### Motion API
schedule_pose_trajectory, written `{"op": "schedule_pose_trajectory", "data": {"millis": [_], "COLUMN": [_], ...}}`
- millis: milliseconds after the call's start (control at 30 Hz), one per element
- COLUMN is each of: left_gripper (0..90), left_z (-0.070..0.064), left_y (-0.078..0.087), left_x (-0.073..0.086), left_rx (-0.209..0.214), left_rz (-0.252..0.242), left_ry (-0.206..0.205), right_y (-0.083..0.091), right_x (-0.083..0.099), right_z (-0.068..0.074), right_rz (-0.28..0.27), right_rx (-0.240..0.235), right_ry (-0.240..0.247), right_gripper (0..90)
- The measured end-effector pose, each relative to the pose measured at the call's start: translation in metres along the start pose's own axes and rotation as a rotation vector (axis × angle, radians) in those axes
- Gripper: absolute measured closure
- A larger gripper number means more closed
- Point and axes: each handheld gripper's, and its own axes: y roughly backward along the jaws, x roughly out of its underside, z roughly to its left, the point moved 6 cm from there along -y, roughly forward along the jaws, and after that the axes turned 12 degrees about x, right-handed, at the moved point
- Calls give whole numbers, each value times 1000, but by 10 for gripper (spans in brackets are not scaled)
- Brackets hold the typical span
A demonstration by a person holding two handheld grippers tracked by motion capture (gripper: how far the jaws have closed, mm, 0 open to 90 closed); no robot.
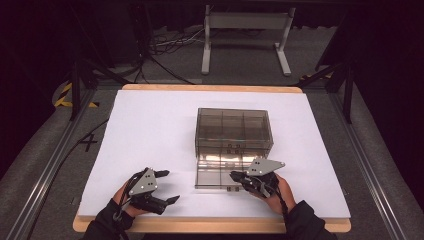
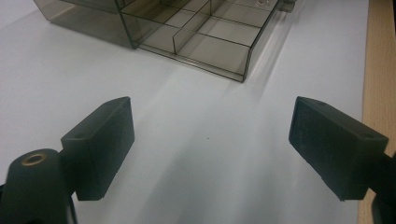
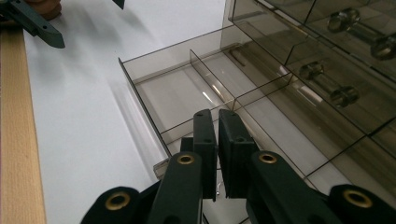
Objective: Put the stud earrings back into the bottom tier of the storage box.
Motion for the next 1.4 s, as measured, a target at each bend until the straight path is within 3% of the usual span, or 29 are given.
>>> {"op": "schedule_pose_trajectory", "data": {"millis": [433,1133,1267,1400], "left_gripper": [143,177,245,441], "left_z": [-1,-1,-3,-8], "left_y": [-1,0,-1,0], "left_x": [0,0,0,-1], "left_rx": [1,-15,-9,18], "left_rz": [6,8,21,41], "left_ry": [-6,-11,-16,-14], "right_y": [-9,-6,-1,5], "right_x": [10,10,8,7], "right_z": [3,1,-2,-6], "right_rz": [46,42,34,22], "right_rx": [-11,-1,-2,7], "right_ry": [2,-5,-11,-9], "right_gripper": [860,821,821,804]}}
